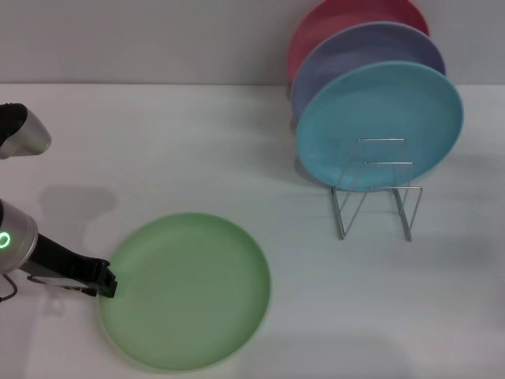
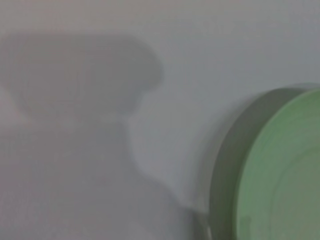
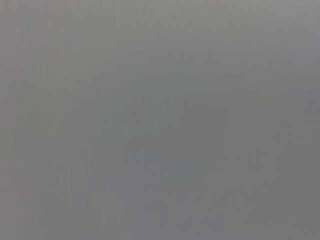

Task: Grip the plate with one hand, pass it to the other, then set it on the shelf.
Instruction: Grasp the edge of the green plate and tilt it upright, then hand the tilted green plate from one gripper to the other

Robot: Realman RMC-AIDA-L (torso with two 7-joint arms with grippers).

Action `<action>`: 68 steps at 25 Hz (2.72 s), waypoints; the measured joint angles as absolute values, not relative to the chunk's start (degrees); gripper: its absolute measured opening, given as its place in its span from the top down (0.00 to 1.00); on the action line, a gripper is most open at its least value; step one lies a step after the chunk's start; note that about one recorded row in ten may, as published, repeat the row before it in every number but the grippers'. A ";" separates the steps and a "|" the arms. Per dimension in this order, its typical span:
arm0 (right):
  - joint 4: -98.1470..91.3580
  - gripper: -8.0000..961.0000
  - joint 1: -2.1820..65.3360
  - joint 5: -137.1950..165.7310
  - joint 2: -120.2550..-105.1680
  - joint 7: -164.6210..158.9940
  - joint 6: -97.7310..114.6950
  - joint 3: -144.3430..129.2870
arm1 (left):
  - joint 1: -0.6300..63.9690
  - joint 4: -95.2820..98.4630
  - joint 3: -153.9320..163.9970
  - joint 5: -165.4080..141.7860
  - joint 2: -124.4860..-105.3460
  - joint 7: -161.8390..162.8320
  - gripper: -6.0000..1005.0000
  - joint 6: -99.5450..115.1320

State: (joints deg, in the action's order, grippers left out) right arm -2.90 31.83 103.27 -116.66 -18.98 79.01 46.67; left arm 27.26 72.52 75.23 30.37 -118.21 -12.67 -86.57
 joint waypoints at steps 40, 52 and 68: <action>-2.57 0.34 30.23 103.27 -117.44 -18.98 79.47 46.68 | 27.07 72.04 68.39 39.61 -118.21 -19.73 0.97 -72.41; -2.59 0.34 29.36 103.28 -118.53 -18.98 79.69 46.34 | 20.99 64.02 73.05 59.01 -118.49 -34.00 0.97 -40.73; -0.92 0.34 28.68 103.80 -119.03 -14.29 79.00 46.14 | 19.96 53.46 75.85 107.00 -118.72 -79.92 0.97 -28.30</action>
